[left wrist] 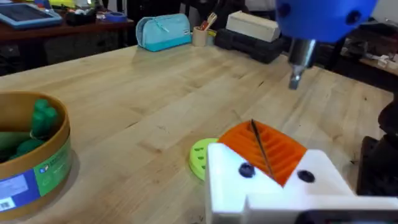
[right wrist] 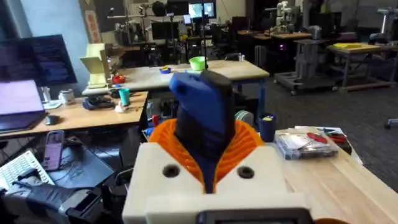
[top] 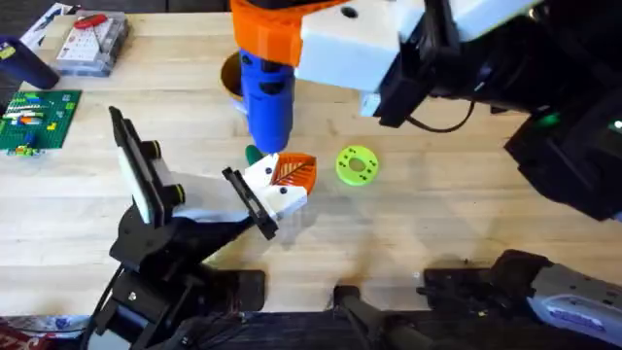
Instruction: Pick up the gripper from the table and insert it into the empty holder that is missing its gripper. Then pick up a screw, insert it into the mounting hole, and use the screwdriver to tighten it. Finally, clean up the table by picking up the vegetable and placing it into the bucket.
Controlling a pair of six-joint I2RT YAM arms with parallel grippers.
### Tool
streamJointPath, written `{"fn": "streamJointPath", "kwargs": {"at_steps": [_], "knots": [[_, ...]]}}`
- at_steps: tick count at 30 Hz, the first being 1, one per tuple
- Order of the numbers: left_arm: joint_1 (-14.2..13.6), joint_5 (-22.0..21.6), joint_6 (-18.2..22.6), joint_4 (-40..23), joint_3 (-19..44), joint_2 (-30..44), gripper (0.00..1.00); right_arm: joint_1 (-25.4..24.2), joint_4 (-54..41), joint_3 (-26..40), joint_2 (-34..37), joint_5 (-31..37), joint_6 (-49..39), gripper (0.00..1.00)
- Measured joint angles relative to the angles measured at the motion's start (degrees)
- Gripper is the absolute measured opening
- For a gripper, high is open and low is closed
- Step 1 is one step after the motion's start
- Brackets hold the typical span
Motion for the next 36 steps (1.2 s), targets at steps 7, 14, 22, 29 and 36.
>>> {"fn": "streamJointPath", "kwargs": {"at_steps": [7,14,22,29,36], "knots": [[0.0,0.0,0.0,0.0,0.0,0.0,0.013,0.0,0.0,0.0,0.1,0.0,0.0,0.036],[0.0,0.0,0.0,0.0,0.0,0.0,0.013,0.0,0.2,0.0,3.1,0.2,0.0,0.037],[0.0,0.0,0.0,0.0,0.0,0.0,0.013,0.0,-0.1,-0.1,5.7,0.2,0.0,0.036],[0.0,0.0,0.0,0.0,0.0,0.0,0.013,0.0,-0.1,-0.1,5.7,0.2,0.0,0.038],[0.0,0.0,0.0,0.0,0.0,0.0,0.013,0.0,-1.3,-0.1,5.9,0.2,0.0,0.036]]}}
